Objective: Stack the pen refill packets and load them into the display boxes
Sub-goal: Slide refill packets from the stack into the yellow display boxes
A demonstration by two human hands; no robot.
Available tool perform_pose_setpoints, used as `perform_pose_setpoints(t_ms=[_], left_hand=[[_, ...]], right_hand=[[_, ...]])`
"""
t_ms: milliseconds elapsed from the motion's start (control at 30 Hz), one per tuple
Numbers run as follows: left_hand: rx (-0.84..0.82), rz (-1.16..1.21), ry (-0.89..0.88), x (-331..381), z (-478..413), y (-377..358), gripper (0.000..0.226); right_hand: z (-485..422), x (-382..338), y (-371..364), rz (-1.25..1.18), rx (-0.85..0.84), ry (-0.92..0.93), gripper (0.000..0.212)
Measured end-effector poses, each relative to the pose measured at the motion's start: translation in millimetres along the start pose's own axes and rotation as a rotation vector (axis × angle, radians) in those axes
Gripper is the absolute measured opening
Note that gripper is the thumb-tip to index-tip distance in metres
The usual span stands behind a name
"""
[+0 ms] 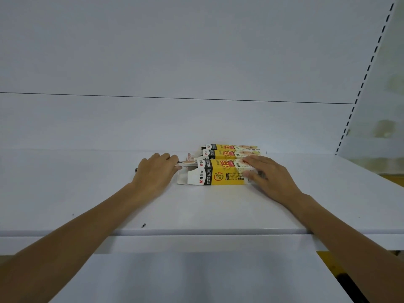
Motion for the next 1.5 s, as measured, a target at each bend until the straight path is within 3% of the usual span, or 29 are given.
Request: perform_pose_setpoints(t_ms=[133, 367, 500, 567, 800, 933, 1000, 1167, 1333, 1500], left_hand=[[-0.219, 0.267, 0.085, -12, 2, -11, 0.031], [-0.230, 0.326, 0.079, -30, 9, -9, 0.034], [-0.253, 0.302, -0.017, -26, 16, -8, 0.069], [-0.273, 0.269, -0.096, -19, 19, -11, 0.076], [-0.253, 0.315, -0.137, -10, 9, -18, 0.073], [-0.271, 0.550, -0.020, -24, -3, -14, 0.031], [-0.315, 0.588, 0.026, -36, 1, -15, 0.024], [-0.308, 0.525, 0.101, -60, 18, -16, 0.029], [-0.358, 0.650, 0.160, -65, 23, -17, 0.015], [-0.401, 0.622, 0.204, -61, 17, -16, 0.029]], right_hand=[[0, 1, -1, -0.014, -0.014, -0.004, 0.043], [0, 0, -1, -0.027, -0.014, -0.003, 0.043], [0, -3, 1, -0.035, 0.007, 0.002, 0.041], [0, -5, 1, -0.031, 0.004, 0.006, 0.041], [0, -7, 3, -0.031, 0.015, 0.021, 0.040], [1, -6, 2, -0.037, 0.006, 0.016, 0.041], [0, -5, 1, -0.035, 0.004, 0.018, 0.041], [-1, -5, 0, -0.008, 0.006, 0.020, 0.041], [-1, -3, 0, -0.010, 0.008, 0.025, 0.041], [-2, -2, -1, -0.010, 0.012, 0.024, 0.040]])
Point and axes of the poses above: each hand's wrist, its own z-axis away from the middle knuckle, its own y-axis out of the back of the hand, x = y × z, the point moved 7 cm from there along -z, towards the middle knuckle, and after that the axes turned 5 degrees about y, right-handed, at the moved point
